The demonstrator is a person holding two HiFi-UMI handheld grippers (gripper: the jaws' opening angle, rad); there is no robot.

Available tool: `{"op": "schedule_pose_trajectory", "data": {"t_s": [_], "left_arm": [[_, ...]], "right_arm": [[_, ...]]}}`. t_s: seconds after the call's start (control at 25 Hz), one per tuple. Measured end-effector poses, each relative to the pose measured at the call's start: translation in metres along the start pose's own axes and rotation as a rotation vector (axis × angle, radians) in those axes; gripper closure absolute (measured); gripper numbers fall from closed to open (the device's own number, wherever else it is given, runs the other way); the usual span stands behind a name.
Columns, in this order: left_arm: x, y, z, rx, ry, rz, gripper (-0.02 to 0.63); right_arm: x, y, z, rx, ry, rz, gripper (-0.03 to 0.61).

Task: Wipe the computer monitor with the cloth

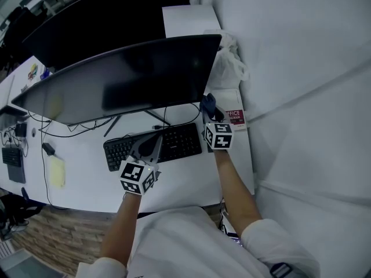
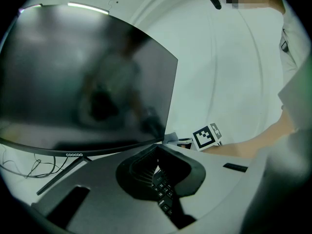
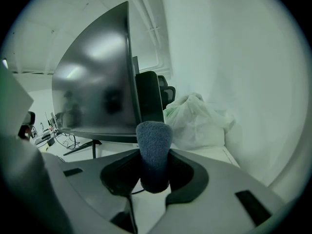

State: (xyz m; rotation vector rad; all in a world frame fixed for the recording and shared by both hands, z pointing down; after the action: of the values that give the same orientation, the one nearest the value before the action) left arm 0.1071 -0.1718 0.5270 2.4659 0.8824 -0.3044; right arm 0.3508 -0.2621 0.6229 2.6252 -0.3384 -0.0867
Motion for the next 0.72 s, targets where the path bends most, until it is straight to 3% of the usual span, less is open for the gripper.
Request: {"op": "schedule_pose_trajectory", "data": {"t_s": [0.2,0.72], "left_arm": [[0.004,-0.003,0.005,0.014,0.016,-0.002,0.602],[0.020,-0.007,0.035,0.063,0.069,-0.013,0.602]], "right_arm": [[-0.001,-0.007,0.012,0.020,-0.058,0.037,0.445],[0.006,-0.028,0.062,0.156,-0.097,0.077,0.445]]}}
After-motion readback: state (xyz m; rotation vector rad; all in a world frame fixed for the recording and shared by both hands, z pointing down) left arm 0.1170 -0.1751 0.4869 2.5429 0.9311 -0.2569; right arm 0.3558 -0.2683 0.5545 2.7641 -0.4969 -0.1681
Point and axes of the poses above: the fingertips, and each gripper's own axes: y forward along the fingers, x to its right, z out of its top, the point moved 6 cm from there along -y, backward along the fingers, and after that the axes turned 9 degrees about -y, right-handed, at the moved point
